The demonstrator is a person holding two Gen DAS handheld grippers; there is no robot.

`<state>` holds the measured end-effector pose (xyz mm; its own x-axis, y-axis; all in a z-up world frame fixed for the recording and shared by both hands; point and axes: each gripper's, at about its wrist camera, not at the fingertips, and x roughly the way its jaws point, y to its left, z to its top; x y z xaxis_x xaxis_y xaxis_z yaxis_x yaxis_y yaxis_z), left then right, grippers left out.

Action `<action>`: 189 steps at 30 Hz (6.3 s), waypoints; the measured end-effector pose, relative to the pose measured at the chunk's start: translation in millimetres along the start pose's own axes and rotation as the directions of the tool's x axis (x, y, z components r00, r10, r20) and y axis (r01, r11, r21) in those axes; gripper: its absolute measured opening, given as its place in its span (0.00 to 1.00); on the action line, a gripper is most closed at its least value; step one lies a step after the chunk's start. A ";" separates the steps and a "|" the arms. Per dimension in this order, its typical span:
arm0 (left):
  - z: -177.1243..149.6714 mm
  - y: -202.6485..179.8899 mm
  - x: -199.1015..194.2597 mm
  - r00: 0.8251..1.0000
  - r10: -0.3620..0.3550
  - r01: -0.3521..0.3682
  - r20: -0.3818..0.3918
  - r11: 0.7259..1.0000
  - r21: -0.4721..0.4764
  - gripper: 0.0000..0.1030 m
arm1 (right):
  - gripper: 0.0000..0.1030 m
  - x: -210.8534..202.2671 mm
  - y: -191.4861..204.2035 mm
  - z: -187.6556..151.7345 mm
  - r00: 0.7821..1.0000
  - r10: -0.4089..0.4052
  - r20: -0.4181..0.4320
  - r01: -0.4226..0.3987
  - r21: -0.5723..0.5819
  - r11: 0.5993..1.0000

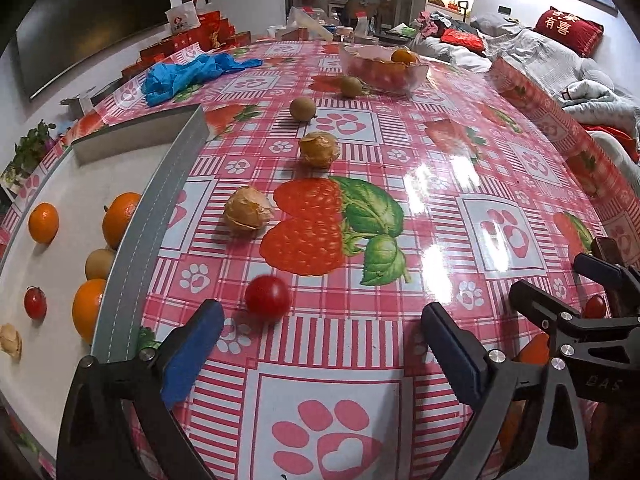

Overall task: Organize fruits
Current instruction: 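Move the open left tool to the red tomato and close on it, then close the right tool on a second red tomato while the left tool holds its tomato, then lift and carry both held tomatoes over the white tray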

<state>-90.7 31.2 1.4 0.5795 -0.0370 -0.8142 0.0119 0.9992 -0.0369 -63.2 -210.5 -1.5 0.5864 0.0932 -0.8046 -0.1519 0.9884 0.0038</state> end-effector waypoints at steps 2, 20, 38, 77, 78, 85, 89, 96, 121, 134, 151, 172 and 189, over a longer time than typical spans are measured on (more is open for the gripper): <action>-0.1 0.3 0.0 1.000 0.000 0.000 0.000 1.000 -0.001 0.96 | 1.00 0.3 0.4 -0.3 1.000 -0.004 0.003 0.004 0.002 1.000; -0.4 0.2 0.5 1.000 0.001 -0.001 -0.004 1.000 -0.001 0.99 | 1.00 0.7 0.7 -0.3 1.000 -0.012 0.009 0.012 0.006 1.000; 5.5 11.4 -7.3 0.999 -0.040 0.039 -0.014 0.998 -0.057 0.99 | 1.00 0.6 0.3 -0.2 1.000 -0.011 0.009 0.011 0.007 1.000; 17.2 -5.3 -2.7 0.999 -0.040 0.042 -0.033 0.998 0.037 0.22 | 1.00 -0.3 -0.3 0.5 1.000 0.004 -0.005 -0.005 -0.008 1.000; 17.0 -4.5 -3.1 0.998 -0.045 0.046 -0.035 0.998 0.034 0.22 | 1.00 -1.3 -1.0 0.2 1.000 0.014 -0.018 -0.014 -0.016 1.000; 10.5 -1.1 -6.4 0.998 -0.054 0.055 -0.024 0.998 0.028 0.22 | 1.00 -9.9 -10.0 -9.5 0.999 0.038 -0.022 -0.038 -0.013 0.999; 10.6 -0.9 -6.5 0.998 -0.056 0.057 -0.025 0.998 0.032 0.22 | 1.00 -11.2 -12.7 -9.2 0.999 0.048 -0.018 -0.048 0.003 0.999; 11.1 -2.7 -6.5 0.999 -0.044 0.045 -0.022 0.998 0.043 0.22 | 0.99 -16.9 -27.3 -7.4 0.991 0.130 -0.013 -0.129 0.078 0.989; 12.5 -4.4 -5.4 0.999 -0.040 0.041 -0.022 0.998 0.046 0.22 | 0.32 -32.8 -29.6 -25.2 0.999 0.030 0.013 -0.030 0.028 0.999; 7.0 14.2 -22.0 0.994 -0.106 0.106 -0.009 0.994 -0.018 0.22 | 0.22 -32.0 -42.6 -23.8 0.971 0.240 -0.008 -0.235 0.187 0.954; 9.0 31.2 -49.1 0.993 -0.107 0.109 0.050 0.993 -0.040 0.22 | 0.22 -38.9 -18.9 -10.3 0.962 0.273 -0.009 -0.268 0.147 0.952; 7.7 119.1 -69.2 0.993 0.024 0.000 0.119 0.980 -0.197 0.22 | 0.22 -38.3 97.4 41.3 0.903 0.425 -0.062 -0.427 -0.027 0.904; -6.9 192.4 -74.5 0.987 0.121 -0.083 0.102 0.943 -0.322 0.22 | 0.22 -30.6 223.0 64.4 0.834 0.528 -0.160 -0.550 -0.171 0.818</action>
<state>-137.1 226.1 50.9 0.6566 0.0859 -0.7493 -0.2993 0.9416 -0.1543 -63.8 14.8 62.2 0.2821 0.5803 -0.7640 -0.5828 0.7362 0.3440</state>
